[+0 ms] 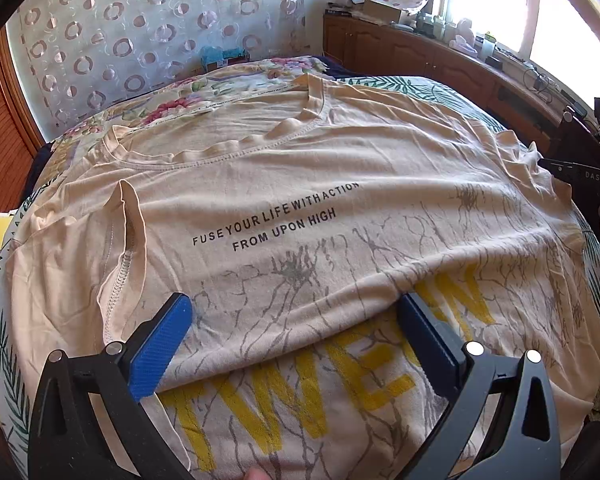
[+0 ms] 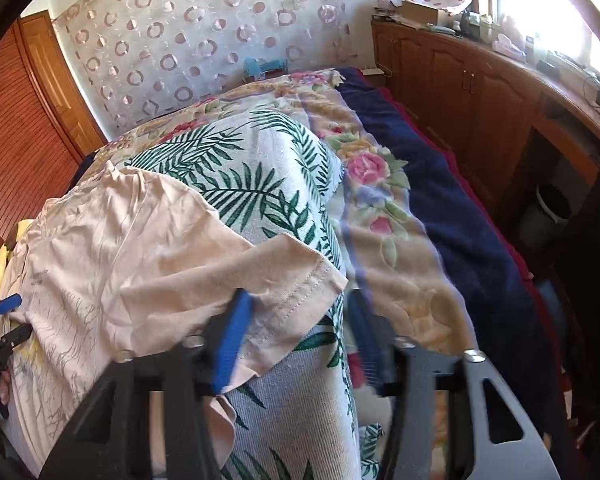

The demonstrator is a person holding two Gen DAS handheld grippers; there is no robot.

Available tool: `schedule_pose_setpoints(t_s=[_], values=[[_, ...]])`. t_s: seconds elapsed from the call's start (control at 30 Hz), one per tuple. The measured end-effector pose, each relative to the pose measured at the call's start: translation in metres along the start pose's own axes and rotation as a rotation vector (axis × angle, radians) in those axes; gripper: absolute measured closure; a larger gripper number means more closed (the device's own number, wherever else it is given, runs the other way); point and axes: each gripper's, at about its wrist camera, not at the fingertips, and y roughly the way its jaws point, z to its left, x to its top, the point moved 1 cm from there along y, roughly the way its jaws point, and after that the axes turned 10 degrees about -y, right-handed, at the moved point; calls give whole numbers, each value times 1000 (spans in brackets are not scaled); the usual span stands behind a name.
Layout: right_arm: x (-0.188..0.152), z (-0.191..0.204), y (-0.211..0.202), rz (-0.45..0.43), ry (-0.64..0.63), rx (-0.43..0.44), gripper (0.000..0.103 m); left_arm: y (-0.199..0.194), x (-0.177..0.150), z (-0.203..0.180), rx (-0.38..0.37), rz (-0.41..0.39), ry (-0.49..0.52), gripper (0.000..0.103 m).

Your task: Fold small clothes

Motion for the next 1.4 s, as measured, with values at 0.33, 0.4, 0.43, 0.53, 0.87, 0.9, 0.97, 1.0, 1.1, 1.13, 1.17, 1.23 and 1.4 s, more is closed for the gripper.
schedule_pose_setpoints(t_s=[0.33,0.4,0.43,0.53,0.87,0.9,0.97,1.0,1.1,1.13,1.17,1.23,1.4], values=[[7,23,-18,-101,-94,-27,100,-1,0,0,-1,1,0,0],[15,37,-29,-132,-120,-7,100,-2,0,0,-6,6,1,1],[20,44,-33,-147,-135,5,100,-3,0,1,-9,6,-5,1],[34,71,-45,-192,-180,66,100,-13,2,9,-19,-18,-44,1],[66,201,-37,-206,-358,347,100,-70,5,49,21,-150,-125,1],[67,208,-33,-203,-372,356,99,-73,4,51,23,-153,-134,1],[68,219,-28,-196,-399,347,92,-76,1,55,23,-156,-143,1],[68,218,-26,-197,-403,338,88,-77,0,57,26,-157,-145,1],[63,206,-22,-181,-404,298,79,-78,-3,58,29,-159,-145,1],[62,208,-17,-170,-400,283,76,-78,-3,57,30,-160,-145,1],[57,201,-15,-156,-394,263,75,-78,-3,57,29,-161,-144,1],[49,195,-16,-119,-385,226,74,-78,-4,57,23,-166,-148,1],[23,183,-7,-24,-347,172,74,-78,-6,53,13,-168,-147,1]])
